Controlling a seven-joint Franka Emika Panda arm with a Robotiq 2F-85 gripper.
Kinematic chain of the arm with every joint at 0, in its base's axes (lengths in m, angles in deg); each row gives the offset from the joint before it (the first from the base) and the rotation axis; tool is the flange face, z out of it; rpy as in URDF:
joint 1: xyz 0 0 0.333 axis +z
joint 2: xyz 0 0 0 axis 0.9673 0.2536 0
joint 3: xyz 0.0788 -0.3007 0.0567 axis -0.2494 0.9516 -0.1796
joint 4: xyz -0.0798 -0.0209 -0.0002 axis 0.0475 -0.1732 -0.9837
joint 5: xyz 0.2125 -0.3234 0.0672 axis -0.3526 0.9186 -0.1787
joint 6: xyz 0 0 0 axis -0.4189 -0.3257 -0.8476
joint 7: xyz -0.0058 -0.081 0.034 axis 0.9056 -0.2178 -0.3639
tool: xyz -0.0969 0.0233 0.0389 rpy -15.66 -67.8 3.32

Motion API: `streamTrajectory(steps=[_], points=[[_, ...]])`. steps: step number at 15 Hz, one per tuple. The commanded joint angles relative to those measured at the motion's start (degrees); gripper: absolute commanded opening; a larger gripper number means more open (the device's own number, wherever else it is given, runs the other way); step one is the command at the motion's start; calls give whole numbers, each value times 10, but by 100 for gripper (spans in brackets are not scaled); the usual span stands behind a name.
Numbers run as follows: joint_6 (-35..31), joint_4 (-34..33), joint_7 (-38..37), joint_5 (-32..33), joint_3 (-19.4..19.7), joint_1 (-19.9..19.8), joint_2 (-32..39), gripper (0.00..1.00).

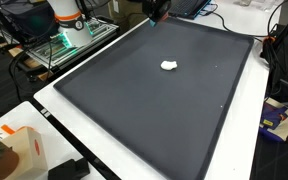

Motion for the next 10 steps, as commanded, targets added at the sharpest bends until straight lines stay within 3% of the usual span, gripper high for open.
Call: streamTrajectory(steps=[1, 2, 3, 4, 5, 6, 10], points=[[28, -31, 9, 7, 8, -9, 22, 93], [33, -38, 9, 8, 9, -11, 26, 83], [34, -43, 10, 6, 11, -13, 30, 85], [36, -49, 9, 6, 12, -14, 34, 79], [38, -53, 9, 4, 13, -15, 38, 66], [40, -57, 9, 4, 13, -17, 41, 96], [34, -48, 21, 1, 18, -25, 19, 100]])
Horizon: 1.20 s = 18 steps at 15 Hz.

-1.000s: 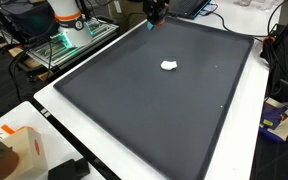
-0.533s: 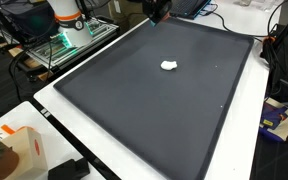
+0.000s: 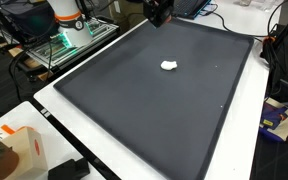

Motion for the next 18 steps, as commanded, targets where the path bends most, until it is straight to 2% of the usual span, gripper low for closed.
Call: streamTrajectory(steps=[1, 2, 4, 14, 18], points=[[16, 6, 36, -4, 2, -9, -25, 100], [2, -4, 13, 0, 1, -5, -3, 100], [5, -4, 24, 0, 2, -6, -12, 100], [21, -32, 42, -13, 2, -14, 32, 100], [5, -25, 27, -2, 0, -8, 30, 100]])
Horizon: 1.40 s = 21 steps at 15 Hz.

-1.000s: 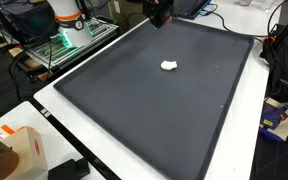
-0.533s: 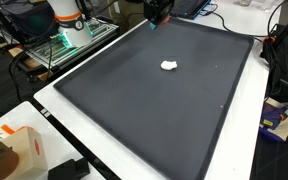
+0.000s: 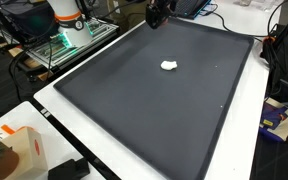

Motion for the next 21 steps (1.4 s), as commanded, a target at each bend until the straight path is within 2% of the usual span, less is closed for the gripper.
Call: streamTrajectory(steps=[1, 13, 14, 16, 18, 21], points=[[1, -1, 0, 1, -2, -2, 0, 100], [14, -20, 12, -20, 5, -19, 12, 100], [15, -23, 12, -21, 6, -21, 15, 98], [14, -26, 10, -20, 7, -24, 22, 73], [14, -29, 8, -20, 6, -26, 27, 64], [16, -35, 5, -20, 5, -26, 35, 63]])
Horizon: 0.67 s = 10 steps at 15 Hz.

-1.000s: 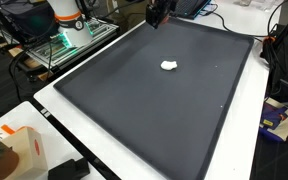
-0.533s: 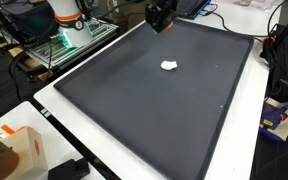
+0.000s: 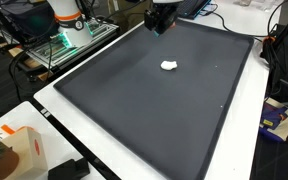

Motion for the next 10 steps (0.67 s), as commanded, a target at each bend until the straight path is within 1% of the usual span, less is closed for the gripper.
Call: streamTrajectory(steps=[1, 3, 5, 6, 7, 10], points=[[16, -17, 3, -7, 1, -5, 19, 97], [16, -21, 0, -5, 1, -4, 25, 100], [14, -23, -2, -3, 1, -3, 29, 100], [14, -24, -3, -3, 1, -3, 31, 95], [14, -25, -3, -3, 0, -3, 33, 74], [13, -29, -6, 0, -1, -2, 36, 49]])
